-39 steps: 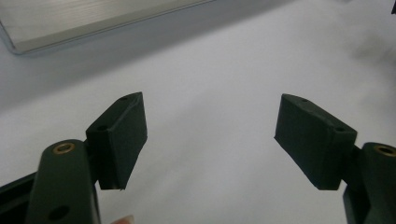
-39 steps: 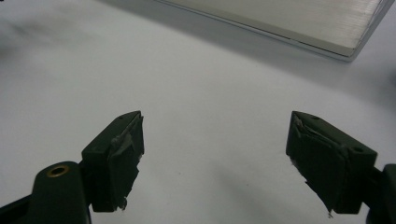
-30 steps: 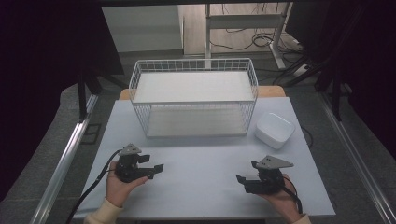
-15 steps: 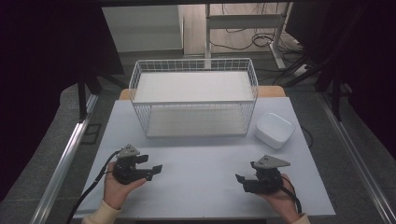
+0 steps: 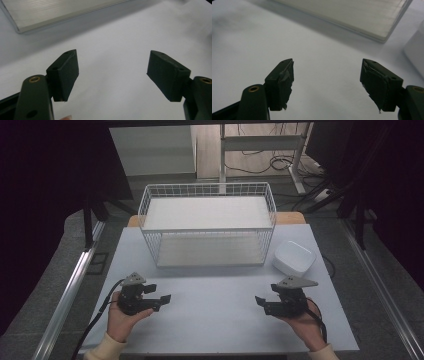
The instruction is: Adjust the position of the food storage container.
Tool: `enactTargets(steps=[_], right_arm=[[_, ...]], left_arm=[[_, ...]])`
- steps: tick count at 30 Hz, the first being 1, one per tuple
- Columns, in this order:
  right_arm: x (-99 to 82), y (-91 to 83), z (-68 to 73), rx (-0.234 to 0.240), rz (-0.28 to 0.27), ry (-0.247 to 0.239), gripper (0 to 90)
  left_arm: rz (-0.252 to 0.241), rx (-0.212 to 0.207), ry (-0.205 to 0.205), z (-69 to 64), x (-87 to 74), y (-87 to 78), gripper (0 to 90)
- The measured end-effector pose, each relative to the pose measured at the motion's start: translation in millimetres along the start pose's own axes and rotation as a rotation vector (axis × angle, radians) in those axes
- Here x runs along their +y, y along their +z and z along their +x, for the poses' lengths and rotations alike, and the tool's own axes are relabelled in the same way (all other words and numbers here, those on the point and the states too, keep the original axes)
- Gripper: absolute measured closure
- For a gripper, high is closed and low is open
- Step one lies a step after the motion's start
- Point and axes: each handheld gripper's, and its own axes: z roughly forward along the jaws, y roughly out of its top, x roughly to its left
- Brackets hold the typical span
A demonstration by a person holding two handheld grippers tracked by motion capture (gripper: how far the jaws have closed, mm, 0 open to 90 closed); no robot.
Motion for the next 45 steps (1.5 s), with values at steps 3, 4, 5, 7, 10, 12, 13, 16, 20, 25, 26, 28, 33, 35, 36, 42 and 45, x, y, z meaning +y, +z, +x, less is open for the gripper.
enactTargets(steps=[3, 4, 5, 7, 10, 12, 13, 16, 20, 25, 26, 28, 33, 35, 36, 42, 45], right_arm=[[17.0, -6.9, -9.2, -0.01, -0.015, 0.018, 27.1], [17.0, -6.9, -9.2, -0.01, -0.015, 0.018, 27.1], [28.2, -11.2, -16.1, -0.023, -0.022, 0.032, 26.6], [41.3, -14.5, -26.7, -0.034, -0.022, 0.051, 25.6], [50.6, -16.3, -36.5, -0.043, -0.025, 0.069, 25.6], [62.2, -18.5, -50.8, -0.061, -0.023, 0.079, 25.8], [66.4, -19.2, -56.3, -0.069, -0.022, 0.084, 26.1], [76.0, -18.7, -69.9, -0.087, -0.014, 0.097, 26.2], [88.7, -13.9, -89.8, -0.114, 0.014, 0.119, 26.1], [101.6, -3.4, -115.5, -0.123, 0.063, 0.166, 26.2], [101.6, -3.4, -115.5, -0.123, 0.063, 0.166, 26.2], [105.1, 1.8, -122.9, -0.129, 0.093, 0.181, 25.7], [113.3, 17.6, -147.4, -0.165, 0.126, 0.222, 26.1], [114.7, 22.7, -156.4, -0.185, 0.134, 0.239, 26.4], [114.7, 22.7, -156.4, -0.185, 0.134, 0.239, 26.4], [115.4, 34.5, -180.9, -0.225, 0.144, 0.293, 36.4], [115.0, 42.5, -195.0, -0.238, 0.155, 0.302, 56.5]], left_arm=[[-0.004, -0.012, -0.005, -0.1, 0.4, -1.1, 25.6], [-0.004, -0.012, -0.005, -0.1, 0.4, -1.1, 25.5], [0.0, -0.012, -0.002, -0.9, -0.2, -0.3, 25.5], [0.011, -0.009, 0.003, -1.3, -0.8, 0.8, 25.4], [0.014, -0.008, 0.007, -2.0, -1.3, 1.0, 25.2], [0.013, -0.01, 0.005, -3.0, -1.7, 0.8, 25.2], [0.012, -0.01, 0.004, -3.1, -1.7, 1.0, 25.2], [0.016, -0.008, 0.002, -3.3, -1.7, 1.6, 25.2], [0.018, -0.004, 0.002, -4.2, -2.2, 1.2, 25.2], [0.022, 0.0, 0.007, -3.8, -2.6, 0.9, 24.9], [0.022, 0.0, 0.007, -3.8, -2.6, 0.9, 24.8], [0.025, 0.001, 0.01, -3.5, -2.8, 1.3, 24.8], [0.024, 0.003, 0.014, -3.0, -2.8, -0.1, 24.6], [0.023, 0.004, 0.013, -3.0, -2.8, -0.8, 24.6], [0.023, 0.004, 0.013, -3.0, -2.8, -0.8, 24.6], [0.031, 0.005, 0.015, -2.7, -3.3, 1.3, 24.2], [0.026, 0.02, 0.019, -2.6, -3.2, 1.8, 24.3]])
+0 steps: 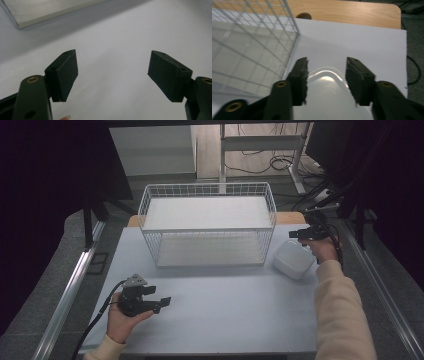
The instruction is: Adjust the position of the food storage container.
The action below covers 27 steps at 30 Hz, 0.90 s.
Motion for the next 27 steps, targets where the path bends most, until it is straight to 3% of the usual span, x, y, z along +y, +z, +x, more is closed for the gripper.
enactTargets(steps=[2, 4, 10, 15, 20, 27], right_arm=[[1.1, 2.4, -1.7, -0.009, 0.01, -0.001, 60.1], [4.6, 10.0, -8.9, -0.017, 0.024, 0.003, 72.5], [8.5, 18.9, -20.7, -0.036, 0.032, 0.007, 87.3], [10.0, 26.8, -23.4, -0.057, 0.041, -0.014, 89.5], [5.7, 48.5, -20.7, -0.082, 0.099, -0.075, 89.6], [4.3, 54.4, -22.0, -0.084, 0.135, -0.104, 89.8]], left_arm=[[-0.004, 0.003, -0.001, 0.0, 0.1, 0.0, 24.4], [-0.009, 0.008, -0.001, 0.4, 0.3, -0.6, 24.5], [-0.009, 0.012, 0.001, 0.9, 0.3, 0.0, 24.5], [-0.006, 0.011, 0.0, 0.8, 0.2, 1.3, 24.5], [-0.008, 0.012, -0.001, 1.7, 0.4, 0.9, 24.5], [-0.009, 0.006, -0.004, 2.7, 0.8, -0.3, 24.5]])
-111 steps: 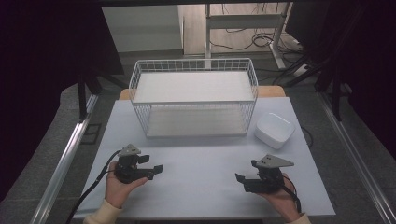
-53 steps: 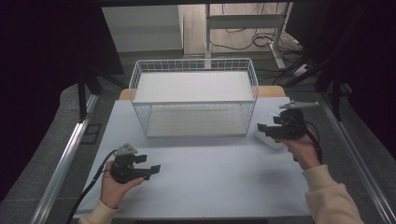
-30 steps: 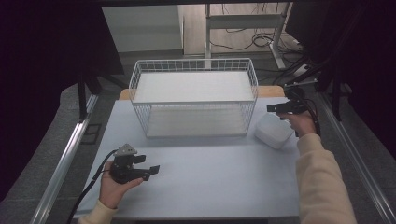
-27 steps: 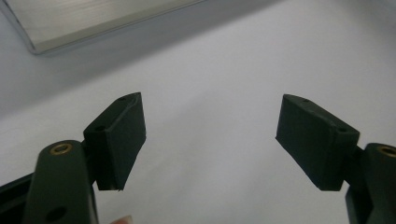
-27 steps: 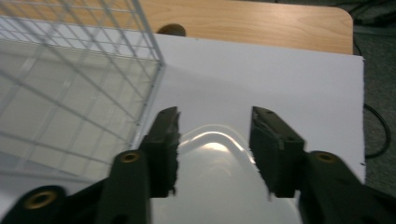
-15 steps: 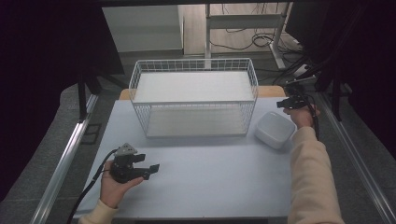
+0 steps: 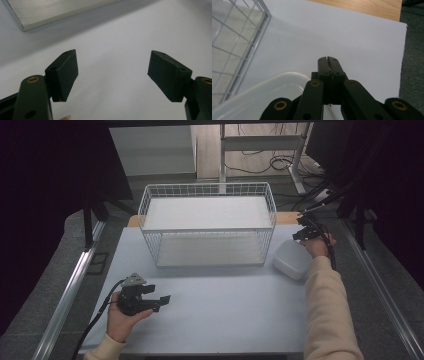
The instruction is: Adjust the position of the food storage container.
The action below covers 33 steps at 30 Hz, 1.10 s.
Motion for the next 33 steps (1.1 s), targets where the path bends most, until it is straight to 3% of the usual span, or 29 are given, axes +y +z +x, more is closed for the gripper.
enactTargets(steps=[1, 6, 11, 19, 27, 33], right_arm=[[-1.5, 2.5, 0.2, -0.007, 0.03, -0.027, 89.8], [-5.4, 6.1, 1.4, 0.012, 0.053, -0.044, 89.9], [-7.6, 3.5, 9.5, 0.046, 0.073, -0.108, 89.9], [-25.8, -0.1, 15.9, 0.097, 0.065, -0.118, 89.9], [-40.2, -8.9, 26.1, 0.118, 0.076, -0.146, 89.9], [-48.6, -16.8, 45.3, 0.144, 0.08, -0.197, 89.9]], left_arm=[[0.0, 0.001, -0.001, 0.1, 0.1, 0.2, 24.5], [-0.01, -0.002, -0.007, 0.7, 0.7, -1.7, 24.5], [-0.014, -0.004, -0.008, 0.8, 0.9, -3.0, 24.5], [-0.029, -0.013, -0.016, 0.1, 1.1, -6.1, 24.7], [-0.031, -0.019, -0.022, -0.7, 1.2, -6.1, 24.7], [-0.034, -0.017, -0.023, -0.6, 1.3, -7.9, 24.8]])
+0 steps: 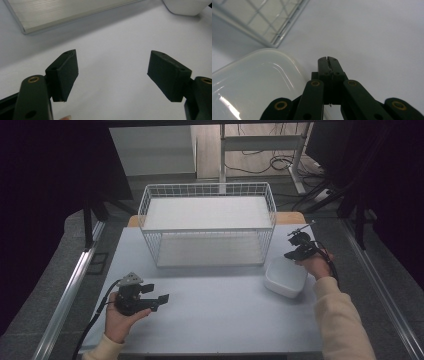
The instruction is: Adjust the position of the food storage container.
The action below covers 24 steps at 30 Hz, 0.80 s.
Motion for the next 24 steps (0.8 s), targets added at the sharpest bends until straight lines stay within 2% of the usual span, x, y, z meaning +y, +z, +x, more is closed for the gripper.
enactTargets(steps=[1, 2, 3, 4, 5, 6, 7, 8, 9, 10, 11, 12, 13, 14, 23, 24], right_arm=[[0.0, 0.0, 0.0, 0.0, 0.0, 0.0, 89.9], [-1.1, -1.0, 6.8, 0.013, -0.002, -0.015, 89.9], [-1.1, -1.0, 6.8, 0.013, -0.002, -0.015, 89.9], [-1.6, -2.0, 14.8, 0.019, 0.0, -0.033, 89.9], [-1.6, -2.0, 14.8, 0.019, 0.0, -0.033, 89.9], [-1.6, -4.2, 24.1, 0.028, 0.0, -0.054, 89.9], [-1.6, -4.2, 24.1, 0.028, 0.0, -0.054, 89.9], [-2.2, -6.5, 33.3, 0.043, -0.004, -0.075, 89.9], [-2.2, -6.5, 33.3, 0.043, -0.004, -0.075, 89.9], [-3.5, -8.5, 42.3, 0.049, -0.004, -0.097, 89.9], [-3.5, -8.5, 42.3, 0.049, -0.004, -0.097, 89.9], [-5.7, -9.5, 50.1, 0.064, -0.001, -0.116, 89.9], [-5.7, -9.5, 50.1, 0.064, -0.001, -0.116, 89.9], [-8.1, -10.6, 56.6, 0.075, 0.0, -0.132, 89.9], [-13.5, -12.8, 76.6, 0.104, 0.001, -0.186, 89.9], [-14.3, -17.0, 78.3, 0.088, -0.011, -0.192, 89.9]], left_arm=[[0.001, 0.0, 0.0, 0.0, 0.0, 0.0, 24.8], [0.001, 0.001, 0.0, 0.0, -0.1, 0.0, 24.8], [0.003, 0.001, 0.001, -0.1, -0.1, 0.1, 24.8], [0.004, -0.001, 0.0, -0.4, -0.2, 0.3, 24.8], [0.004, -0.001, 0.0, -0.4, -0.2, 0.3, 24.8], [0.005, -0.001, 0.001, -0.6, -0.4, 0.5, 24.8], [0.005, -0.001, 0.001, -0.6, -0.4, 0.5, 24.8], [0.007, 0.001, 0.002, -0.8, -0.5, 0.5, 24.8], [0.007, 0.001, 0.002, -0.8, -0.5, 0.5, 24.8], [0.006, 0.0, 0.003, -0.9, -0.6, 0.1, 24.8], [0.006, 0.0, 0.003, -0.9, -0.6, 0.1, 24.8], [0.006, 0.0, 0.002, -0.9, -0.6, -0.1, 24.8], [0.006, 0.0, 0.002, -0.9, -0.6, -0.1, 24.8], [0.007, 0.0, 0.003, -1.1, -0.7, 0.2, 24.8], [0.014, 0.0, 0.004, -1.9, -1.4, 1.8, 24.8], [0.015, 0.002, 0.006, -1.8, -1.4, 1.4, 24.7]])
